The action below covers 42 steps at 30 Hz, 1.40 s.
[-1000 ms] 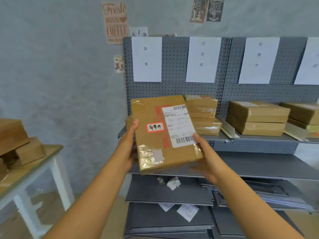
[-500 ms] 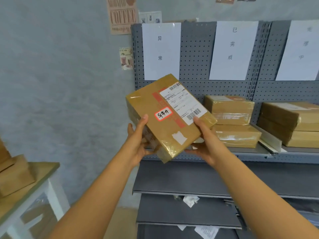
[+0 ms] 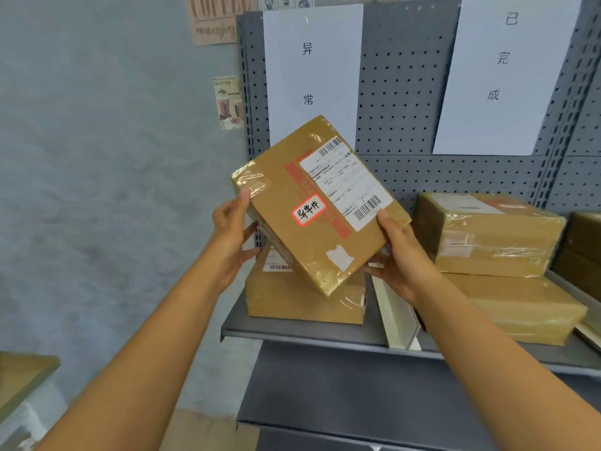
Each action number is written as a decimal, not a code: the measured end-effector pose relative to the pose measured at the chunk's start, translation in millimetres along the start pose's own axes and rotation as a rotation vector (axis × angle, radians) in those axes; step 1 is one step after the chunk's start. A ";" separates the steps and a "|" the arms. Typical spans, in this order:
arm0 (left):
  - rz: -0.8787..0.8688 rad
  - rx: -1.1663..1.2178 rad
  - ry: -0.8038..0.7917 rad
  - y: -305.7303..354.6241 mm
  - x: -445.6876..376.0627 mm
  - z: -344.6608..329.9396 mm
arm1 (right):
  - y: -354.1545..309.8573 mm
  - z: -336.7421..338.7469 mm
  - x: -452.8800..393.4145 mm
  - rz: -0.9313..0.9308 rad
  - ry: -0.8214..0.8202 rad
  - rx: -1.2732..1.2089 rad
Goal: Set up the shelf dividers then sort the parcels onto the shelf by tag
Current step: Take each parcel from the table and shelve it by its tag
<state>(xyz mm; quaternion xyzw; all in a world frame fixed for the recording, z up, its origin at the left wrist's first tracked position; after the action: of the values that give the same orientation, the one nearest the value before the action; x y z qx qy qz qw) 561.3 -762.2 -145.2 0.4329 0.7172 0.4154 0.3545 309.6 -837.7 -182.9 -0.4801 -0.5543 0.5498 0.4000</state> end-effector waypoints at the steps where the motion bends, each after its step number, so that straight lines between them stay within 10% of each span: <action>1: -0.011 -0.021 0.018 -1.4 -12.4 -2.0 | -1.2 2.9 -13.9 -0.002 -0.004 0.012; 29: 0.272 -0.482 -0.113 -52.5 -160.2 15.2 | -13.1 -9.7 -183.2 -0.184 -0.052 0.637; 34: 0.167 -0.473 -0.113 -48.4 -151.5 15.3 | -55.9 -54.5 -185.5 0.224 0.064 1.200; 42: -0.235 -0.901 0.215 -3.0 -92.8 93.6 | -49.0 -184.3 -145.4 0.817 -0.434 1.217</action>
<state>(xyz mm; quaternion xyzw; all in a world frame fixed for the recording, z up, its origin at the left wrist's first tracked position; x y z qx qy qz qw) 676.3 -820.9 -171.9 0.1070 0.5424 0.6845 0.4751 515.9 -934.3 -108.1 -0.2232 0.0016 0.9446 0.2407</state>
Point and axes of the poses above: each hand's wrist, its own x-axis away from the middle knuckle, its own z-axis out of the back of the hand, y = z × x, the point moved 1 cm from there along -x, towards the middle knuckle, and after that the axes turned 15 degrees about x, right-handed, at the moved point
